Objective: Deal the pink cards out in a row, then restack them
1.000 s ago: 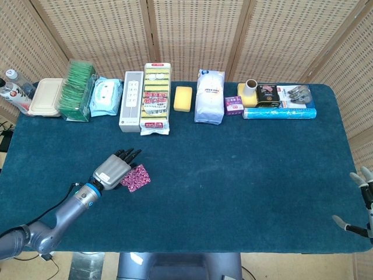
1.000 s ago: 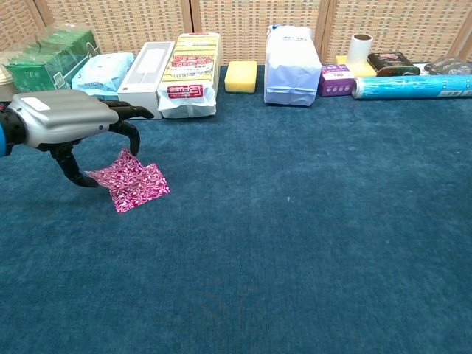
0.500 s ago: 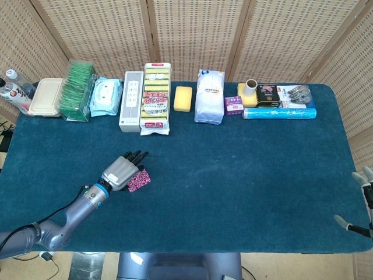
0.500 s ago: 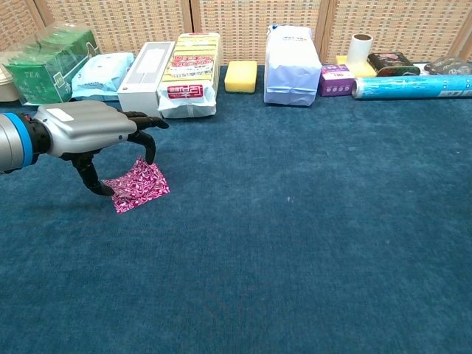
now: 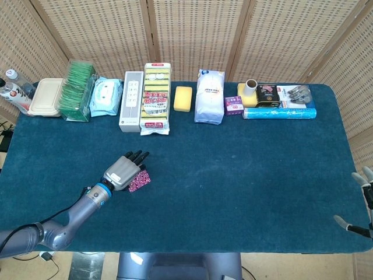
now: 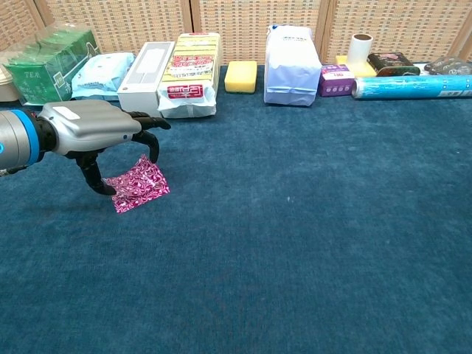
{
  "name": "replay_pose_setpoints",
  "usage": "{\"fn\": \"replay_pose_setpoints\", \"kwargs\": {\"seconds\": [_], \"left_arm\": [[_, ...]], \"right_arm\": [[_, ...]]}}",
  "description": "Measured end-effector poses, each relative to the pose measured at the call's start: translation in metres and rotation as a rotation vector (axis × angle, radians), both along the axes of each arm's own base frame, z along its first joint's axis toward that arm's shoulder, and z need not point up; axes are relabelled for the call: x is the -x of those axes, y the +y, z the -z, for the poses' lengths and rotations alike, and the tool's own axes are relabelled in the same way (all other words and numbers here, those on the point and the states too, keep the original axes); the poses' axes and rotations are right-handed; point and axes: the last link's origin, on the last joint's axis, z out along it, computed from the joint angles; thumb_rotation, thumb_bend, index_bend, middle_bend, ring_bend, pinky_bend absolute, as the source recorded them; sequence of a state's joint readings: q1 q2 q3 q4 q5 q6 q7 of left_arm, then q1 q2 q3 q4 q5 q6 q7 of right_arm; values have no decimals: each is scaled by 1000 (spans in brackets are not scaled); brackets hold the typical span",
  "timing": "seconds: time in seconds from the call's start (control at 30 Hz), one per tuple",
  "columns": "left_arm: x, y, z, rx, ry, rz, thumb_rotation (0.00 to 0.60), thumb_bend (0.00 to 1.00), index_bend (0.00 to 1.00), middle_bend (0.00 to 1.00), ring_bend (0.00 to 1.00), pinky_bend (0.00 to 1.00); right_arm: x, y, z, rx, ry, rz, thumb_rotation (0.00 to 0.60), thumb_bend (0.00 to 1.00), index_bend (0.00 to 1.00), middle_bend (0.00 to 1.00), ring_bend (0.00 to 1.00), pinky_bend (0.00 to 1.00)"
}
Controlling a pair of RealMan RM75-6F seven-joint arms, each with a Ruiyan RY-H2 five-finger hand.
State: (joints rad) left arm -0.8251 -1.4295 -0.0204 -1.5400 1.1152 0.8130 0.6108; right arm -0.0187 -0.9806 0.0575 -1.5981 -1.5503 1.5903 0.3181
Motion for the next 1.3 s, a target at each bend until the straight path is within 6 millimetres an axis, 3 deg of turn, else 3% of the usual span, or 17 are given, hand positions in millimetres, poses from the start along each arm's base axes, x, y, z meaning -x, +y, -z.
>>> {"fn": "replay_pose_setpoints", "kwargs": {"seconds": [0.13,1.3], "left_arm": [[-1,0,1,0,9,0,600,183,222,0,0,147],[2,1,6,-12,54,0,600,173,166,0,0,146]], "right_arm": [[0,0,0,2,-1,1,600,0,94,0,0,0],[1,0,0,2,3,2,600,0,94,0,0,0]]}}
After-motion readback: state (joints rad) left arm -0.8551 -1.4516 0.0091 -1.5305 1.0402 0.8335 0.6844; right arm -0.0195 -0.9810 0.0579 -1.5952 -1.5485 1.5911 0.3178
